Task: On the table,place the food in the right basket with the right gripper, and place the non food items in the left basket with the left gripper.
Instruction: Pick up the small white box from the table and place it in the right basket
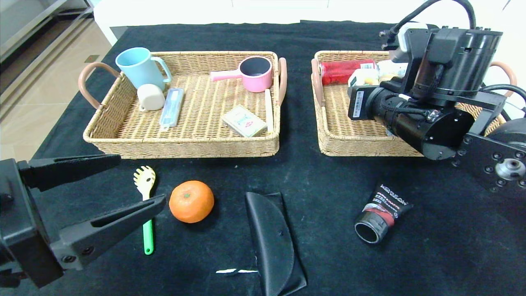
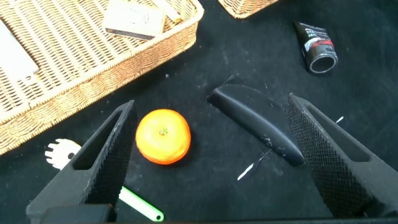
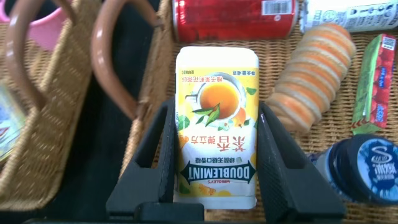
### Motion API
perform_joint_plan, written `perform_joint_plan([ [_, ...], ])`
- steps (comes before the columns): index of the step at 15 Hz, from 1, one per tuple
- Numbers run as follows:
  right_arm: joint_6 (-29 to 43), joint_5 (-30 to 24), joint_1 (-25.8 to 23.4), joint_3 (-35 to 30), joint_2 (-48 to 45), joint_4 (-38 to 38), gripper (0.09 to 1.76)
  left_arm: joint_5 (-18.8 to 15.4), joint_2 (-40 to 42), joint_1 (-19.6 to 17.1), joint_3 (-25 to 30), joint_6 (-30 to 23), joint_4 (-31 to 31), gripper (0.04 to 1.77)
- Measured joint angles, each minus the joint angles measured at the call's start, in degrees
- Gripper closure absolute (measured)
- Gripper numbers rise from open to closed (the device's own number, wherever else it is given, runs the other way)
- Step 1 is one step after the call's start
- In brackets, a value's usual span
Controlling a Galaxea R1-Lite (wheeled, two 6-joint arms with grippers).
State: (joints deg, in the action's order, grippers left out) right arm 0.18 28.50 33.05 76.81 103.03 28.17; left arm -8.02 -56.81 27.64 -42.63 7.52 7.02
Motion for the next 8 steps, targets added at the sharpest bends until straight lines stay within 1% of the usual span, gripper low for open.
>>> perform_joint_plan([
  [4,0.0,0.2,-1.7,4.5,3.4,-0.2,1.04,-0.1,-0.3,0.1,0.1,0.0,0.0,0.09],
  [8,0.1,0.2,-3.2,5.3,5.1,-0.1,1.04,0.0,-0.3,0.0,0.1,0.0,0.0,0.09],
])
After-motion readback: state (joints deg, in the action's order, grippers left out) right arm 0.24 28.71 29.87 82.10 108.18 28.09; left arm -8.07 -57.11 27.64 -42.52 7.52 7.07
